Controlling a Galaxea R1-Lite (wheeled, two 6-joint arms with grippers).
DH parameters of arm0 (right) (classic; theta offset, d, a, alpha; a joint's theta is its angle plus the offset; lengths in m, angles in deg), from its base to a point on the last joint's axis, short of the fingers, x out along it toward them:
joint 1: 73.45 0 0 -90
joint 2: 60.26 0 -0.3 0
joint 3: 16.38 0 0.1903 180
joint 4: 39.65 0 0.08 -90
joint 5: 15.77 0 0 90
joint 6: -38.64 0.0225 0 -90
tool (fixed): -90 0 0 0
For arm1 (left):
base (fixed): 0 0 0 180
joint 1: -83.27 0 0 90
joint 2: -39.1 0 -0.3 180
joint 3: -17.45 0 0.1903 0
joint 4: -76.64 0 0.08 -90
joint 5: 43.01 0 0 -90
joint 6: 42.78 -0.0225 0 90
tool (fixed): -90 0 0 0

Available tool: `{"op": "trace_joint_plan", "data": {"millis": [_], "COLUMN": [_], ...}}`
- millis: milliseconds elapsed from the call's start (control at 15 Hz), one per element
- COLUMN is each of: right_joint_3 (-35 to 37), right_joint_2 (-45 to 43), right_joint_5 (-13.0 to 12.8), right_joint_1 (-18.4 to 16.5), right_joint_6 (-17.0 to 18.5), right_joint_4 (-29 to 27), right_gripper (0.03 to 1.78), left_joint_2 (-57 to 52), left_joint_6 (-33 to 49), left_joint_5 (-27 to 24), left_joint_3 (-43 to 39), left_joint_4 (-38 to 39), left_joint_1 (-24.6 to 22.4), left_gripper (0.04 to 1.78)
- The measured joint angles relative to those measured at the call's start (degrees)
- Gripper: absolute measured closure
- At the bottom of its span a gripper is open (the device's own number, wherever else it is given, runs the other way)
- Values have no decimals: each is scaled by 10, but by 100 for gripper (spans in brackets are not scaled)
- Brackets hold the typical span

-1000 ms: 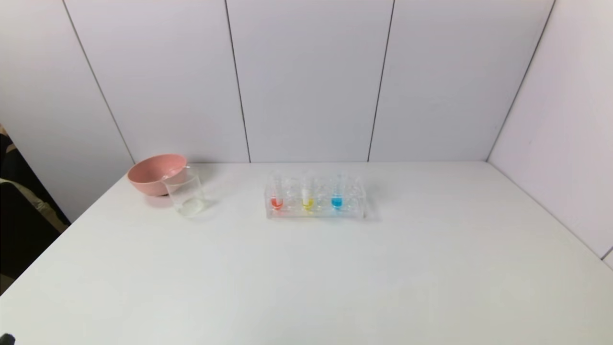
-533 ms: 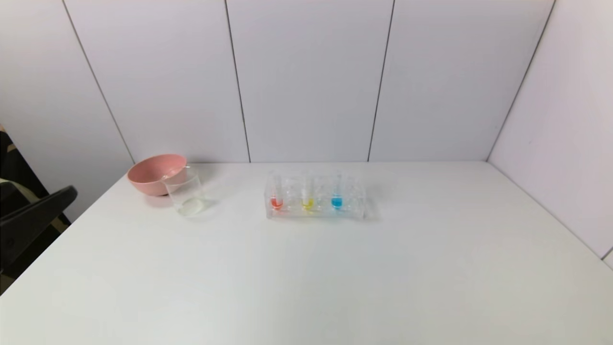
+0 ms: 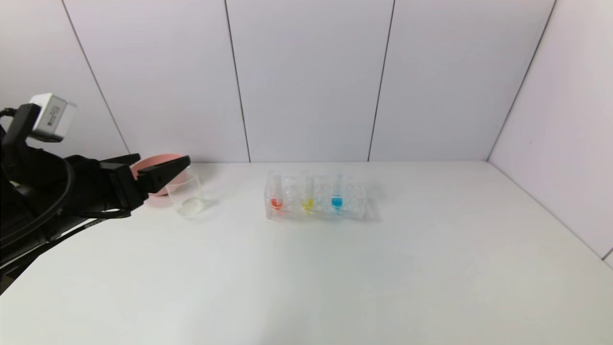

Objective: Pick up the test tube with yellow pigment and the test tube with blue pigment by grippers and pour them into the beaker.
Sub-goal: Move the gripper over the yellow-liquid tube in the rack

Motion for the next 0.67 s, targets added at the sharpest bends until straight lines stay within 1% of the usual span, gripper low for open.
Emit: {"op": "trace_joint_plan", "data": {"millis": [200,467,600,667], "right_joint_3": [0,0,0,0], "right_joint_2": [0,0,0,0], "right_joint_5": [0,0,0,0], "right_joint_1": [0,0,0,0], "right_joint_6": [0,0,0,0], "right_joint_4": [0,0,0,0], "right_gripper": [10,10,10,10], "left_joint_2": [58,131,166,184], "left_joint_6": [0,2,3,3], "left_joint_5": [0,5,20,36], "left_joint_3": [2,6,10,11], "left_joint_4": [35,96,123,136], "left_joint_1": [26,81,109,124], "left_gripper": [6,6,6,6]}}
